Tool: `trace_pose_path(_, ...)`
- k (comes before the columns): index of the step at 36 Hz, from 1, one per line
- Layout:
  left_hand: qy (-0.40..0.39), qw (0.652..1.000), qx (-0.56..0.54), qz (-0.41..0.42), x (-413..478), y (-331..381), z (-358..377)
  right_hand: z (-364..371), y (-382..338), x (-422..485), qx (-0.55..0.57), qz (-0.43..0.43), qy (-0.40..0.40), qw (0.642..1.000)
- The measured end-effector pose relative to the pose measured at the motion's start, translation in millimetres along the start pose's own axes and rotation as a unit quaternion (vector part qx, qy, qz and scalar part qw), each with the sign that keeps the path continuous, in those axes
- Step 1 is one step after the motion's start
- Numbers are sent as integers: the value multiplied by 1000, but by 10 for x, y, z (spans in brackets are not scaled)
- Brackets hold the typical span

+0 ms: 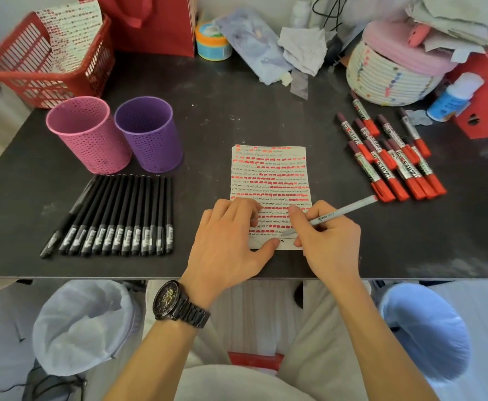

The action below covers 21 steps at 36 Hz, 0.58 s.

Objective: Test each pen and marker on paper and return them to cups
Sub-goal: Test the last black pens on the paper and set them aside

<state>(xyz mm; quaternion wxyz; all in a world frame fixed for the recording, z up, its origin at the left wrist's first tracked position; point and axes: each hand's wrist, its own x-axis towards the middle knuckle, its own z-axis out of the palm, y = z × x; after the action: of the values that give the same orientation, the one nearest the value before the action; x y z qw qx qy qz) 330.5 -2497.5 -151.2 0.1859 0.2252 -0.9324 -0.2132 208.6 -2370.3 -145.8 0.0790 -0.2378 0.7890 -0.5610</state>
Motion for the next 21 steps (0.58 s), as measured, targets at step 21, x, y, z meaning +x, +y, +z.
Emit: trace_pose_path(21, 4, 1000, -8, 1, 5, 11, -10, 9, -15, 4, 4, 12, -9, 1000)
